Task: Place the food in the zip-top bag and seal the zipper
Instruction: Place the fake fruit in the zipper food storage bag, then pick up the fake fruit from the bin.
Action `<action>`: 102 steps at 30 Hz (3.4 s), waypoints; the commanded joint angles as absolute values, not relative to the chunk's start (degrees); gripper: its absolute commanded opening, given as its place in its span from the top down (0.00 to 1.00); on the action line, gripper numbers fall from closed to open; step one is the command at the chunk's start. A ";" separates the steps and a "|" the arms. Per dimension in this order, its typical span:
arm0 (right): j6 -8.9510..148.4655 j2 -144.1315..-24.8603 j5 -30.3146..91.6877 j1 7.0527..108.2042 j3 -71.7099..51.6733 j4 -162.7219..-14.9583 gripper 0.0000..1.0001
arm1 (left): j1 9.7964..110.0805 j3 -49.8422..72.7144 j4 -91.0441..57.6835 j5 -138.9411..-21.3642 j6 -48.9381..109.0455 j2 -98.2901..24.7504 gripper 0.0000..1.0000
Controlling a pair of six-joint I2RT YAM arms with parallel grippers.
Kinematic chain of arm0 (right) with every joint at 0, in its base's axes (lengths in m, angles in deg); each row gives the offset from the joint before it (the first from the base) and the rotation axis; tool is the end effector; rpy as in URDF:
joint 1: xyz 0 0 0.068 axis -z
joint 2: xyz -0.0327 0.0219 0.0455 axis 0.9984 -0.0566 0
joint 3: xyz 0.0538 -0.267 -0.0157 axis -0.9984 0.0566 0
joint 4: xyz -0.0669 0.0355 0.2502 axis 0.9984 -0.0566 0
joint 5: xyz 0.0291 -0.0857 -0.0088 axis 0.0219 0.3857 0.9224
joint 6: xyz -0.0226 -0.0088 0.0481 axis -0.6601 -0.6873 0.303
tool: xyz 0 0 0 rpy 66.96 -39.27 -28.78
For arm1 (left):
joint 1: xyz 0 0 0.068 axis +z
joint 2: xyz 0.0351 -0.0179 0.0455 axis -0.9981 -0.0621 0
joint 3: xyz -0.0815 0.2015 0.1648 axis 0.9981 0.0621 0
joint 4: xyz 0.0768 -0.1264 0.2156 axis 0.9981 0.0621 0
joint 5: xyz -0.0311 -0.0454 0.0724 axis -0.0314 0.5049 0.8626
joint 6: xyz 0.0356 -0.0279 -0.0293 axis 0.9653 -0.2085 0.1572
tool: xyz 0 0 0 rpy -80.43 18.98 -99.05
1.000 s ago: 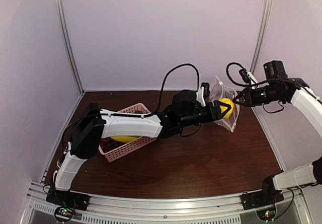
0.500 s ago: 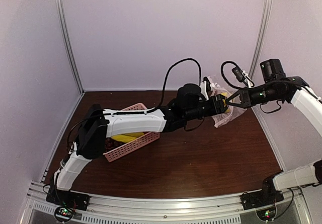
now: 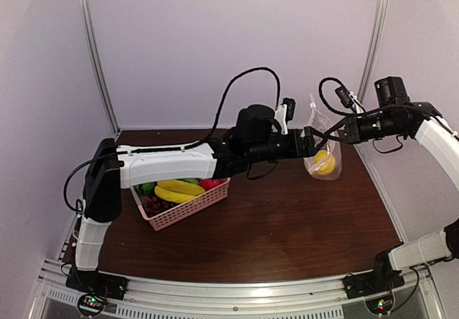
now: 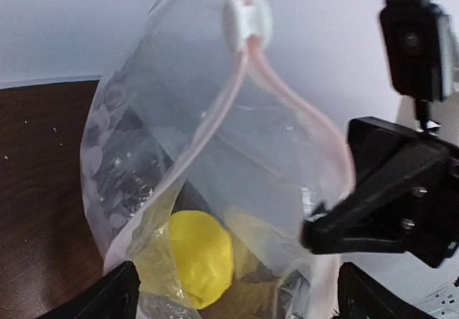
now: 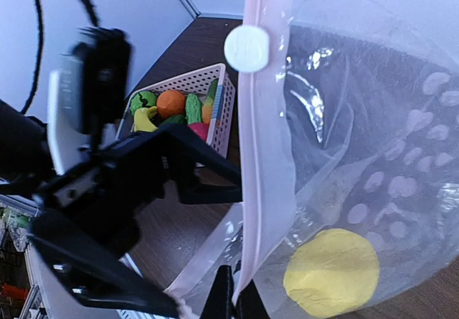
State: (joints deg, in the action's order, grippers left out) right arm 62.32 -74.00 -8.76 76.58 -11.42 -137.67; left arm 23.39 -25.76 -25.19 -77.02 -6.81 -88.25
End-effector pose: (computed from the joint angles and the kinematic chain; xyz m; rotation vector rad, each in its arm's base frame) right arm 0.2324 0.0681 0.3827 -0.6205 2.1455 1.0324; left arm 0.2414 -0.4818 0.2949 0.3231 1.9156 -1.4707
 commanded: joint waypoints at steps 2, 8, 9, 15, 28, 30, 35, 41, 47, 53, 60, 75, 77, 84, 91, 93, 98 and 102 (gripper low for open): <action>62.94 -75.72 -1.70 79.38 -12.19 -136.07 1.00 | 23.46 -23.42 -26.26 -83.21 -1.85 -77.87 0.02; 61.13 -74.64 2.27 79.59 -9.95 -132.90 1.00 | 23.50 -12.55 -14.76 -84.16 1.98 -67.50 0.07; 60.91 -74.40 2.79 79.65 -10.26 -132.48 1.00 | 23.51 -10.77 -9.85 -80.47 3.78 -65.53 0.08; 56.30 -73.25 12.46 79.53 -15.55 -133.50 1.00 | 25.21 -1.91 20.55 -50.27 9.78 -55.66 0.07; 53.24 -71.31 13.07 78.07 -9.73 -133.84 1.00 | 40.90 23.65 28.40 -57.28 -14.68 -37.98 0.10; 53.47 -71.52 12.18 77.89 -9.47 -133.62 1.00 | 41.40 24.43 25.80 -57.98 -17.23 -38.68 0.10; 53.80 -70.58 11.04 77.40 -7.76 -133.04 1.00 | 44.85 22.35 24.98 -58.87 -20.74 -44.11 0.09; 53.68 -68.07 11.32 77.09 -3.89 -131.69 1.00 | 48.36 22.30 20.03 -61.68 -21.92 -48.72 0.10; 53.80 -67.05 10.62 77.08 -2.39 -131.20 1.00 | 50.04 27.24 5.05 -63.93 -23.32 -47.66 0.09; 54.16 -67.09 9.70 77.09 -2.44 -131.36 1.00 | 50.06 26.33 -5.97 -65.20 -17.39 -48.99 0.08; 54.75 -66.96 9.07 77.09 -2.09 -131.41 1.00 | 50.10 26.74 -9.90 -62.32 -16.61 -48.46 0.02; 54.92 -68.17 8.39 76.98 -2.67 -131.41 1.00 | 50.28 34.24 -9.95 -64.30 -31.97 -46.50 0.02; 55.13 -68.21 8.29 76.92 -2.75 -131.45 1.00 | 50.56 32.26 -8.65 -65.12 -32.23 -48.66 0.02; 54.78 -67.20 9.09 76.74 -1.87 -131.77 1.00 | 51.11 31.88 -12.38 -67.70 -35.20 -51.69 0.19; 53.43 -66.30 10.72 76.54 -3.21 -133.93 1.00 | 51.08 29.85 -8.66 -65.03 -31.14 -45.01 0.34; 53.13 -66.30 11.06 76.24 -4.19 -135.09 1.00 | 50.51 29.21 -6.95 -62.59 -29.47 -41.24 0.37; 53.51 -67.01 11.31 75.33 -6.27 -136.77 1.00 | 48.30 25.96 -7.48 -58.98 -21.17 -35.81 0.43; 54.80 -68.72 11.66 73.17 -7.51 -137.24 1.00 | 44.50 20.71 -13.24 -63.37 -9.45 -38.26 0.44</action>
